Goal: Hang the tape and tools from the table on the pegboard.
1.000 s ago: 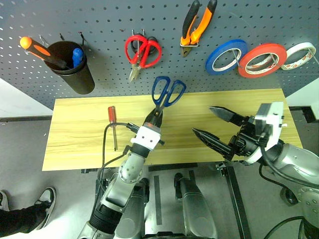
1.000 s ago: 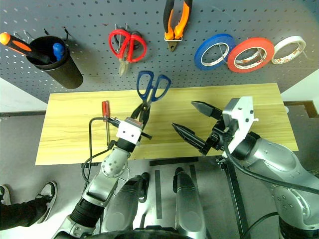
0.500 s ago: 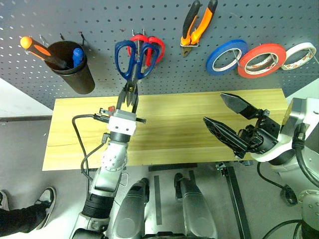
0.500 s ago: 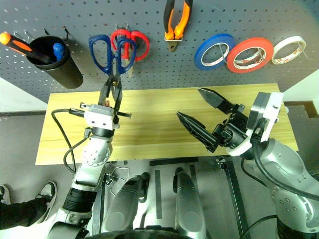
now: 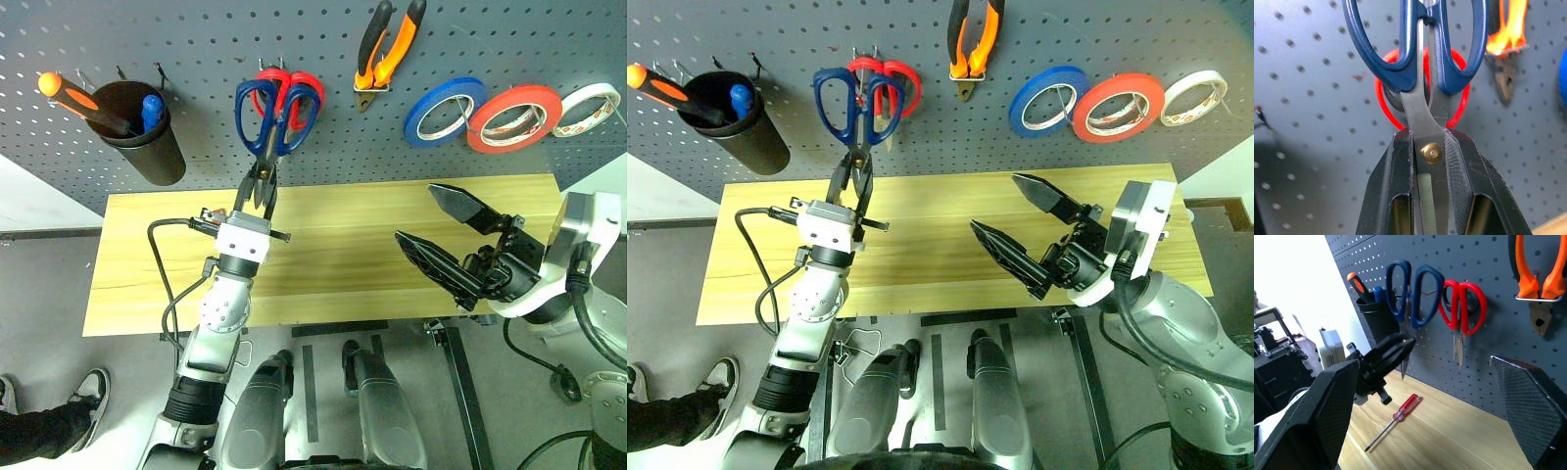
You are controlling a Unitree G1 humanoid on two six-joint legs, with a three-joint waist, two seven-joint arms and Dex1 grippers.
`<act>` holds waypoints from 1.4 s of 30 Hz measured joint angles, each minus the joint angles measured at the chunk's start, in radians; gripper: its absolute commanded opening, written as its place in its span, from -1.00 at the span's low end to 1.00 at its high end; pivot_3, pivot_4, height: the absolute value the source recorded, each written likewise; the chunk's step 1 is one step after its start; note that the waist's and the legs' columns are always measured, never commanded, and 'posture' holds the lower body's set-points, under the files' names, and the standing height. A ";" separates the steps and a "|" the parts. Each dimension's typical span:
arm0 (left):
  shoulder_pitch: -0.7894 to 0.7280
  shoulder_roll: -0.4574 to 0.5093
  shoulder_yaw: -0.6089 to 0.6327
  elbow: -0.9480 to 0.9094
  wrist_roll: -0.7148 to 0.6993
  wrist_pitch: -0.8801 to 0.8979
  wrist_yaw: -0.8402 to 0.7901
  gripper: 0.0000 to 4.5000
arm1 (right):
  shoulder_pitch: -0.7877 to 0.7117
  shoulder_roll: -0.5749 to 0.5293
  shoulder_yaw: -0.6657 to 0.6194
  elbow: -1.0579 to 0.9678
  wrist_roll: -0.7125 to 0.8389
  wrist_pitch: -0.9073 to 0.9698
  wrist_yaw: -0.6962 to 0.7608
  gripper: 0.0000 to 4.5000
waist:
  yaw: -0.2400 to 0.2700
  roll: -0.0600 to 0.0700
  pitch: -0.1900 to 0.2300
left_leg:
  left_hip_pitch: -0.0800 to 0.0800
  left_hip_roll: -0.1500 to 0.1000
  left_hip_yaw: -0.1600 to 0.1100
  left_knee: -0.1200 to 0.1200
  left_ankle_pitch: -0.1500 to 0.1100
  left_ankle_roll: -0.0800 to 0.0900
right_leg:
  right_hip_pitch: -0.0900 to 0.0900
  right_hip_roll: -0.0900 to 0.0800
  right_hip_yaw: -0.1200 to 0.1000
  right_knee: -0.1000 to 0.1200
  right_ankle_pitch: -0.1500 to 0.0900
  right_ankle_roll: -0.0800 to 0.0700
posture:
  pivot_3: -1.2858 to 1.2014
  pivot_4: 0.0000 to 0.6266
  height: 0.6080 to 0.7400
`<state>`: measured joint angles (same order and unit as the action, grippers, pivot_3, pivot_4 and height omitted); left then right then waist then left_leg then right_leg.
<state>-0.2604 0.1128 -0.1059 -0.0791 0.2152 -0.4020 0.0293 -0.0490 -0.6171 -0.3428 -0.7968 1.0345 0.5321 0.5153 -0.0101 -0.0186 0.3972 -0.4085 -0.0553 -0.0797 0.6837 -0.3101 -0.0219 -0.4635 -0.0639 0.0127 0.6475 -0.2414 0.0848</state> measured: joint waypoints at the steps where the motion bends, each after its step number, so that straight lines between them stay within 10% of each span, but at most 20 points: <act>1: -0.006 -0.002 0.000 0.010 -0.002 0.002 -0.003 -0.75 | 0.000 0.000 0.001 0.000 0.000 0.000 0.000 1.00 | 0.000 0.000 0.000 | 0.000 0.000 0.000 0.000 0.000 0.000 | 0.000 0.000 0.000 0.000 0.000 0.000 | 0.04 0.29 1.00; 30: -0.253 -0.008 0.044 0.371 0.005 -0.024 0.074 -0.76 | 0.003 -0.032 0.018 -0.007 0.021 0.000 -0.017 1.00 | -0.002 0.000 0.000 | 0.000 0.000 0.001 0.001 0.002 -0.004 | 0.000 0.000 0.000 0.001 0.000 0.000 | 0.04 0.27 1.00; 37: -0.209 0.009 0.041 0.357 0.045 -0.010 0.080 0.23 | 0.003 -0.034 0.019 -0.007 0.025 0.000 -0.019 1.00 | 0.000 0.000 0.000 | 0.000 0.000 0.001 0.001 0.002 -0.004 | 0.000 0.000 0.000 0.001 0.000 0.000 | 0.04 0.28 1.00; 42: -0.142 0.002 0.042 0.311 0.034 0.006 0.073 0.23 | 0.009 -0.034 0.022 -0.008 0.022 0.000 -0.020 1.00 | 0.000 0.000 0.000 | 0.000 0.000 0.001 0.001 0.002 -0.004 | 0.000 0.000 0.000 0.000 0.000 0.000 | 0.04 0.29 1.00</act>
<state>-0.4020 0.1150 -0.0639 0.2319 0.2490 -0.3961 0.1020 -0.0404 -0.6510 -0.3210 -0.8046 1.0569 0.5319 0.4951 -0.0098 -0.0191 0.3970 -0.4083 -0.0553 -0.0789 0.6842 -0.3077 -0.0261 -0.4635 -0.0640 0.0127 0.6477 -0.2412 0.0851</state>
